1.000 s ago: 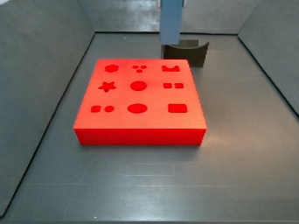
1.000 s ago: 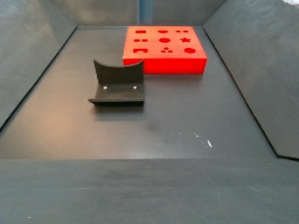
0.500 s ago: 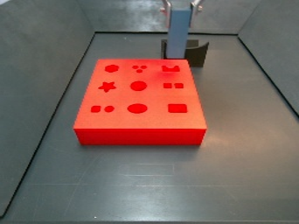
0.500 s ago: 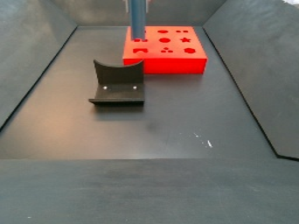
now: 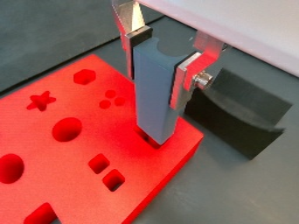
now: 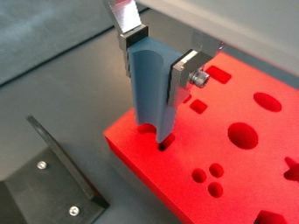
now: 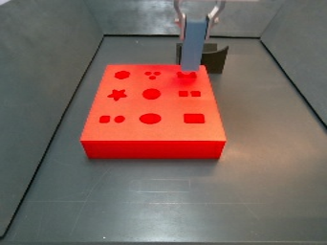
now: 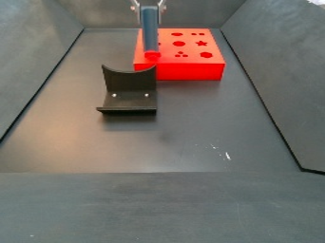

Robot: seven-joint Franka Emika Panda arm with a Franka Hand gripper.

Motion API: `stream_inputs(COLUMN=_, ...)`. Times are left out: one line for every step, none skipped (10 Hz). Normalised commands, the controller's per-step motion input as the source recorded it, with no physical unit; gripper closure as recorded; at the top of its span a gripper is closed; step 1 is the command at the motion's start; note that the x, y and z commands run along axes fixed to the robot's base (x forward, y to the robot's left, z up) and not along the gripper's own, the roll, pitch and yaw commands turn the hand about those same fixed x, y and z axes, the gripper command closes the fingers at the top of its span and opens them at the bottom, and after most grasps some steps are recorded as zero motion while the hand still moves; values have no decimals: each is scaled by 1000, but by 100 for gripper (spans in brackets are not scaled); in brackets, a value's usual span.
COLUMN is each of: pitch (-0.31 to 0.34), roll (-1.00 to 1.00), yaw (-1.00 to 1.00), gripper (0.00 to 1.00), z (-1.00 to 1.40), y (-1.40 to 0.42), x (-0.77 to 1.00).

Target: Insert the arch object.

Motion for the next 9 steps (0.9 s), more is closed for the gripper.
stream_inputs(pitch=0, roll=4, yaw=-3, gripper=100, z=-286, y=0, x=0)
stream_inputs(pitch=0, roll=0, yaw=0, gripper=100, z=-277, y=0, x=0)
stream_inputs(pitch=0, roll=17, yaw=0, gripper=100, z=-309, y=0, x=-54)
stream_inputs(pitch=6, roll=14, yaw=-14, gripper=100, z=-300, y=0, x=-151)
stream_inputs(pitch=0, roll=0, yaw=-23, gripper=100, z=-297, y=0, x=-186)
stream_inputs(pitch=0, roll=0, yaw=0, gripper=100, z=-329, y=0, x=54)
stream_inputs(pitch=43, roll=0, yaw=0, gripper=100, z=-509, y=0, x=317)
stream_inputs(pitch=57, roll=10, yaw=0, gripper=100, z=-626, y=0, x=414)
stream_inputs(pitch=44, roll=60, yaw=0, gripper=100, z=-634, y=0, x=314)
